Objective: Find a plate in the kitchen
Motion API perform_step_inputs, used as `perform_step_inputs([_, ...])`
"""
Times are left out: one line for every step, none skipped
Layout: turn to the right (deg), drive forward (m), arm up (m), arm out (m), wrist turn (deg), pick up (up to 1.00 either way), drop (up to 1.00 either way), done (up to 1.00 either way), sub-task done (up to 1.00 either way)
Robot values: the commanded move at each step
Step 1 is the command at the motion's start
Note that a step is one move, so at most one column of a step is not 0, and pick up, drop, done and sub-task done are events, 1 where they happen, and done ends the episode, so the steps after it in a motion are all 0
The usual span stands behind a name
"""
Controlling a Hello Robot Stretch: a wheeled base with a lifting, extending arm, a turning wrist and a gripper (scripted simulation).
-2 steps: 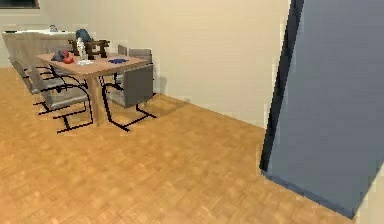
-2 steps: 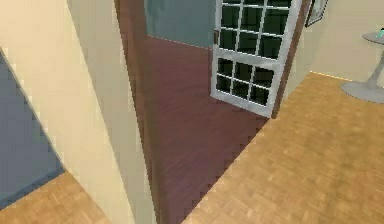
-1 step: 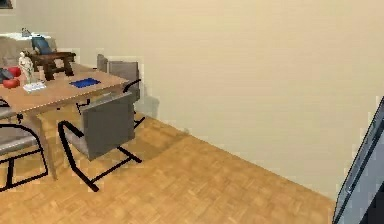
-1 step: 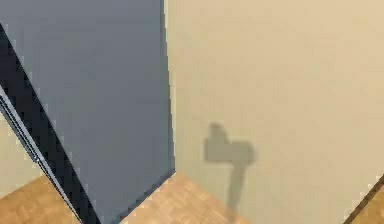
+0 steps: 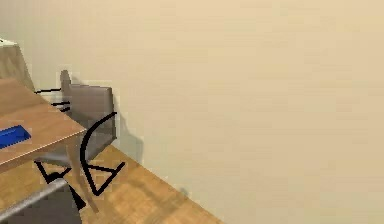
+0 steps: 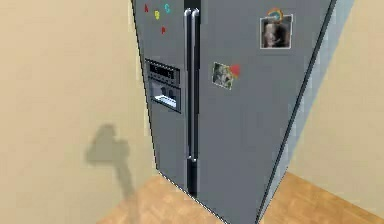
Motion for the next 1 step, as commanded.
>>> perform_step_inputs([0.0, 0.35, 0.0, 0.0, 0.0, 0.0, 0.0, 0.0, 0.0])
